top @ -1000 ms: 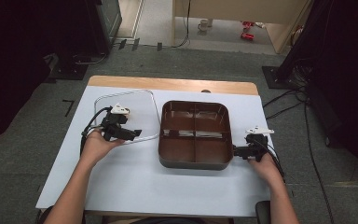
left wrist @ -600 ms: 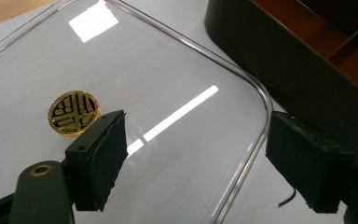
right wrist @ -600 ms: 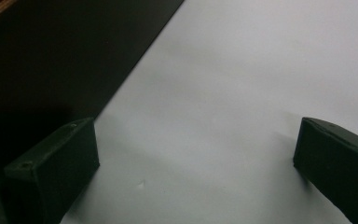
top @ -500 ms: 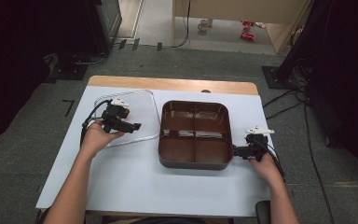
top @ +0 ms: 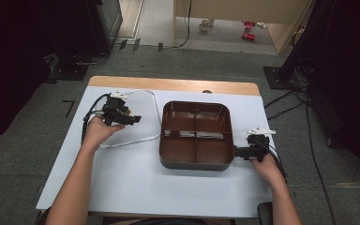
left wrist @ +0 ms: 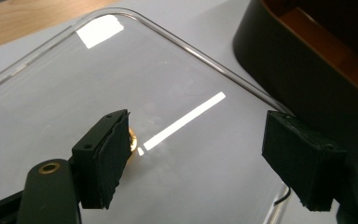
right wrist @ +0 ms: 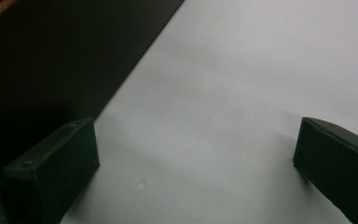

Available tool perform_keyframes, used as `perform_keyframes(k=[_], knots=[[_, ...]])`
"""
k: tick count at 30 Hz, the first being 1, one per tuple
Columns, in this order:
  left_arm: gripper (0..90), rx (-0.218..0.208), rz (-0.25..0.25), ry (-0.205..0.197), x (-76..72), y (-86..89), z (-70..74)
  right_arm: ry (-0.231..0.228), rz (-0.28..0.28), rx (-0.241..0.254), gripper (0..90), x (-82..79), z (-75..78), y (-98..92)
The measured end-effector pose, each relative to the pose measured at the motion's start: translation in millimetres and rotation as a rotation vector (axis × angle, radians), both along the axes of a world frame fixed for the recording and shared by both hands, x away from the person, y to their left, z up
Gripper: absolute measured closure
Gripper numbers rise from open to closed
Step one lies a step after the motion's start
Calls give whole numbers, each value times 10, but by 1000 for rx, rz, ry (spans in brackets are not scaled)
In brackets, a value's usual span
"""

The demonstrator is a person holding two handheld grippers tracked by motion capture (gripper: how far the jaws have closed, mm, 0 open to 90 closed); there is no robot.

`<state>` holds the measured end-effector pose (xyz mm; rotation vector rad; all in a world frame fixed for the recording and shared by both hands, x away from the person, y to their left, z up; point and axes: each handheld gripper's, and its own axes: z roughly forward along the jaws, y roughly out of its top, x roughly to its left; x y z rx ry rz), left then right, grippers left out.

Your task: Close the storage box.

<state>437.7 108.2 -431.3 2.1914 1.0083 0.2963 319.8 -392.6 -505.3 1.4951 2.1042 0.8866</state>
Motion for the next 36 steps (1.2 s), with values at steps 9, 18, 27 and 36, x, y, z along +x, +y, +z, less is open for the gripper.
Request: perform_keyframes(k=[9,18,27,36], knots=[[246,8,67,-21,153,145,-95,-1,0,0,0,-1,0,0],[361,10,94,14,252,232,-308,-2,0,0,0,-2,-1,1],[496,37,103,21,256,258,-405,-2,0,1,0,-2,-1,1],[590,68,87,18,246,213,-384,-3,0,1,0,-2,-1,1]])
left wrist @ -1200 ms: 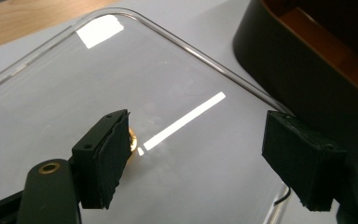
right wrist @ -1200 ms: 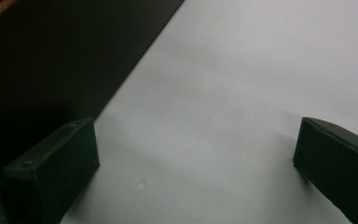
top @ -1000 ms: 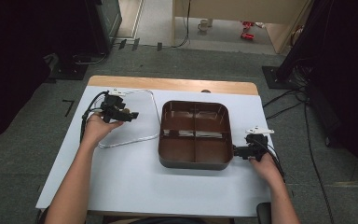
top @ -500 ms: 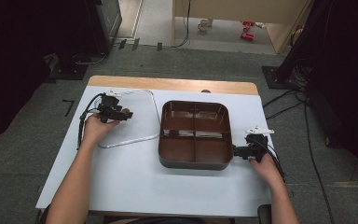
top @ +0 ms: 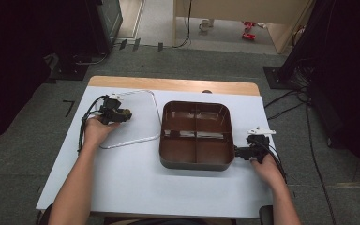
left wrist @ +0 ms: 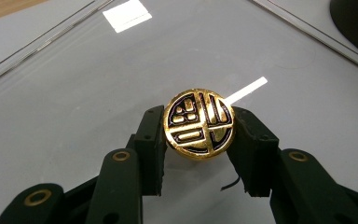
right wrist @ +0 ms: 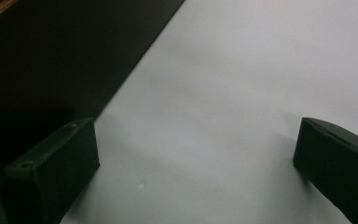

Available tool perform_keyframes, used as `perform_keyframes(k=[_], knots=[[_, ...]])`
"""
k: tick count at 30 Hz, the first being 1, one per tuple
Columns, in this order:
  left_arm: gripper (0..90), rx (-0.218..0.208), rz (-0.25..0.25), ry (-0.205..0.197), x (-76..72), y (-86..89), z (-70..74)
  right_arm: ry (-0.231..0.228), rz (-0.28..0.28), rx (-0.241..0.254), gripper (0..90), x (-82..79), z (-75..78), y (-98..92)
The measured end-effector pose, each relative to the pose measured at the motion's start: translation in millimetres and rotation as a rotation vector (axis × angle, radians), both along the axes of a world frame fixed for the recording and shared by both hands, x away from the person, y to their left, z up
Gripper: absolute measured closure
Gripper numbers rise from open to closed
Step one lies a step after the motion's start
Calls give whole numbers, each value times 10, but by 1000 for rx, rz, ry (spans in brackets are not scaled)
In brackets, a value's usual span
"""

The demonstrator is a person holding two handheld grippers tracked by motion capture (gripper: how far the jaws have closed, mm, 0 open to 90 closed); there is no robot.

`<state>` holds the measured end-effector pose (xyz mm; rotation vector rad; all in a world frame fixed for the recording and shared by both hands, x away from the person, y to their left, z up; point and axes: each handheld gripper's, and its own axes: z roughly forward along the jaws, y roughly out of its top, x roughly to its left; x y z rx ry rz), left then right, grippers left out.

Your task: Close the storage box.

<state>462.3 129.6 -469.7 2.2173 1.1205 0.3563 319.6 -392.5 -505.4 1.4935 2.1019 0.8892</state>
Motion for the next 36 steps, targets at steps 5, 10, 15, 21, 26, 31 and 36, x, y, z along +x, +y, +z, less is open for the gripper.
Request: perform_keyframes(k=[5,10,15,21,26,31,36], knots=[[592,-3,9,11,4,-4,19,0,0,0,0,0,0,0],[593,-15,9,20,0,5,52,0,0,1,0,0,0,0],[593,-37,8,8,-20,24,157,0,0,1,0,0,0,0],[594,-53,4,-9,-60,41,287,0,0,0,0,0,0,0],[594,-59,1,-17,-91,76,397,1,0,0,0,0,0,0],[594,-62,8,-39,-136,129,527,0,0,0,0,0,0,0],[594,-79,2,-58,-194,137,684,0,0,0,0,0,0,0]])
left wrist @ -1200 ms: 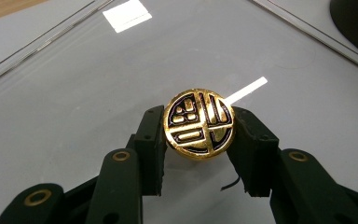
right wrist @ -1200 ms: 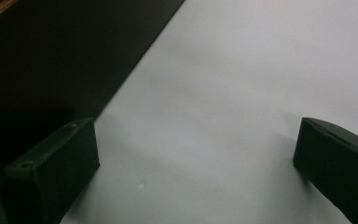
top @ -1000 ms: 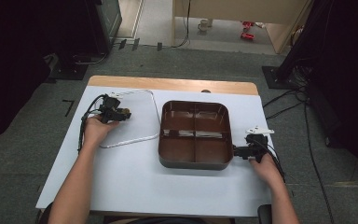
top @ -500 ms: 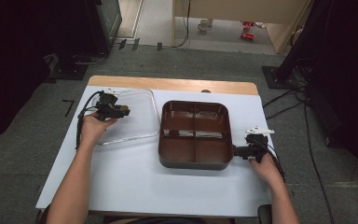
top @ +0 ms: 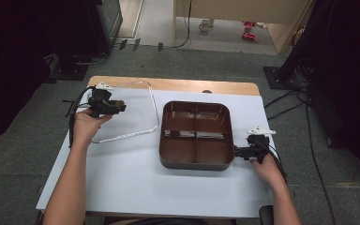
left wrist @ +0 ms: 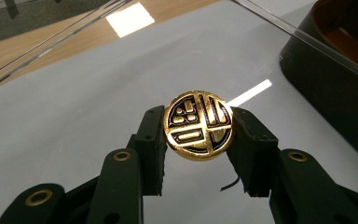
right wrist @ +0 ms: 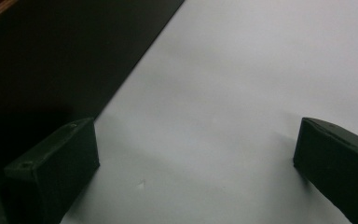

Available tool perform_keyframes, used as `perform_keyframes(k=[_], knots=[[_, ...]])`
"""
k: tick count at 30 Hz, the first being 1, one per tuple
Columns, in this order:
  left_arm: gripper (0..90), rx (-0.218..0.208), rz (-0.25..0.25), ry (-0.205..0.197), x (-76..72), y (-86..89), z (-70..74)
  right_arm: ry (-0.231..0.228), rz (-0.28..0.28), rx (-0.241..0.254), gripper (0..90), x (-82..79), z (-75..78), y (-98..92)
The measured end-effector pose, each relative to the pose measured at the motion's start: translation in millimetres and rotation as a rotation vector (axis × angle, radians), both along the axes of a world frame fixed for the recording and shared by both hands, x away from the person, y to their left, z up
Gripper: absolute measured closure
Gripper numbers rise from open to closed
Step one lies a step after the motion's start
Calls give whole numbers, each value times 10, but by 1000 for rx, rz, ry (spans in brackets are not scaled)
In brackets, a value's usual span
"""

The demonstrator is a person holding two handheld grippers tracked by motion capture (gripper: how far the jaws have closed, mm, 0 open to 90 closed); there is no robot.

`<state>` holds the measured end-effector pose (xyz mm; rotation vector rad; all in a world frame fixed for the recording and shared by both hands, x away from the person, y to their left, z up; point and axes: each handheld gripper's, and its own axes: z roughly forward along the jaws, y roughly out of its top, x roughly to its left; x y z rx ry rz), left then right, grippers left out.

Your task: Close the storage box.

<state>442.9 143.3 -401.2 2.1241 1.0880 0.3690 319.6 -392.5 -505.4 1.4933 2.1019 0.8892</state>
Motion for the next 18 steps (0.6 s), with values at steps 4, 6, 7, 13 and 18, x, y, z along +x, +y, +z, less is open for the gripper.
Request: perform_keyframes(k=[4,6,7,13,18], knots=[[594,-8,-7,-14,-40,-40,115,0,0,0,0,0,0,0],[594,-8,-15,-19,-59,-75,161,1,0,1,0,0,0,0],[594,-8,-22,-21,-69,-93,180,0,0,0,0,0,0,0],[594,-44,-61,-23,-138,-273,285,2,-1,1,0,-1,0,1],[594,-33,-99,-51,-222,-476,337,2,-1,1,0,0,1,0]])
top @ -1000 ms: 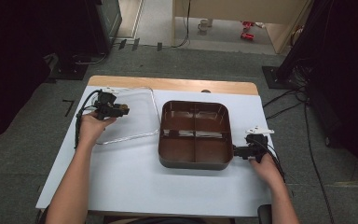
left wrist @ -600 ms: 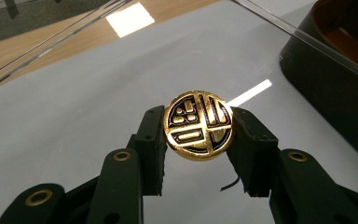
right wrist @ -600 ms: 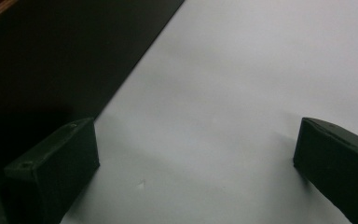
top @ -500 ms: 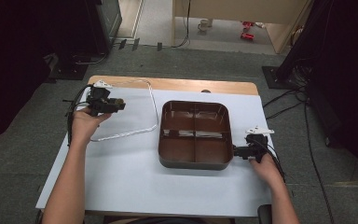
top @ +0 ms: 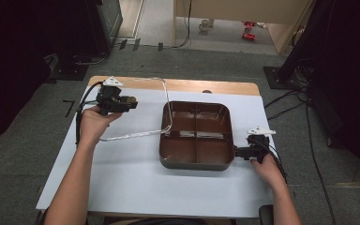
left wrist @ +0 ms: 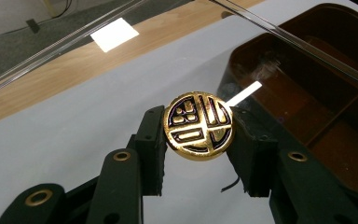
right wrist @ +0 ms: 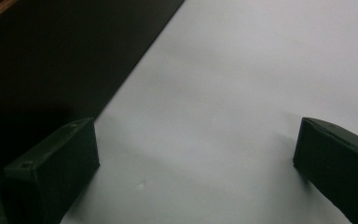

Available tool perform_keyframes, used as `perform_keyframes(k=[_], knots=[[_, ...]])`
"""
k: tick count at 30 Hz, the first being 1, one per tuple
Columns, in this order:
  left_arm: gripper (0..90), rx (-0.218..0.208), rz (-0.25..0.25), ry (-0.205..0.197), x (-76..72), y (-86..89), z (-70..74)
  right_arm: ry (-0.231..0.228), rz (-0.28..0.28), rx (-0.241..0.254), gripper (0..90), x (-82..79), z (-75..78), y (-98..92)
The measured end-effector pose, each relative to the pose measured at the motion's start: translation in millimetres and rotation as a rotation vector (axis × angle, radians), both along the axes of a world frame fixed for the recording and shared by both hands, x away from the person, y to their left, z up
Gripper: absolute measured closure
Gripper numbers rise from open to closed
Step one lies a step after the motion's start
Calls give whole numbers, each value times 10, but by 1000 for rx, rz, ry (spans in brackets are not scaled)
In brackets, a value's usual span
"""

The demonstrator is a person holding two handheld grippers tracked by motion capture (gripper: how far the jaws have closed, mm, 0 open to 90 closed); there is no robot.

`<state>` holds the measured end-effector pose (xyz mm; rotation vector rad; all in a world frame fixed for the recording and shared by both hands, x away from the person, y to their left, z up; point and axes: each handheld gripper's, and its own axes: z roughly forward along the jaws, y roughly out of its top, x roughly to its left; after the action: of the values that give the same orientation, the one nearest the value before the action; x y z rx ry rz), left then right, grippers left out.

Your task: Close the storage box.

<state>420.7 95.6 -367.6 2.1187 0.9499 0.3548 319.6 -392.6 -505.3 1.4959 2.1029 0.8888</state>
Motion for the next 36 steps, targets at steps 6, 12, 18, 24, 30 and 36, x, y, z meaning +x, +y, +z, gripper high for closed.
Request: perform_keyframes(k=[6,12,18,24,30,36], knots=[[594,-23,-40,1,-81,-235,-6,0,1,1,0,1,0,0],[594,-15,-66,12,-147,-434,-20,0,1,1,0,1,0,-1],[594,-30,-102,28,-213,-716,-28,1,1,2,0,1,0,-1],[594,-46,-145,29,-298,-1058,-81,0,1,2,0,1,-1,-2],[594,-35,-177,29,-336,-1275,-139,0,1,3,0,2,-1,-3],[594,6,-204,38,-356,-1540,-232,0,1,3,0,1,-1,-2]])
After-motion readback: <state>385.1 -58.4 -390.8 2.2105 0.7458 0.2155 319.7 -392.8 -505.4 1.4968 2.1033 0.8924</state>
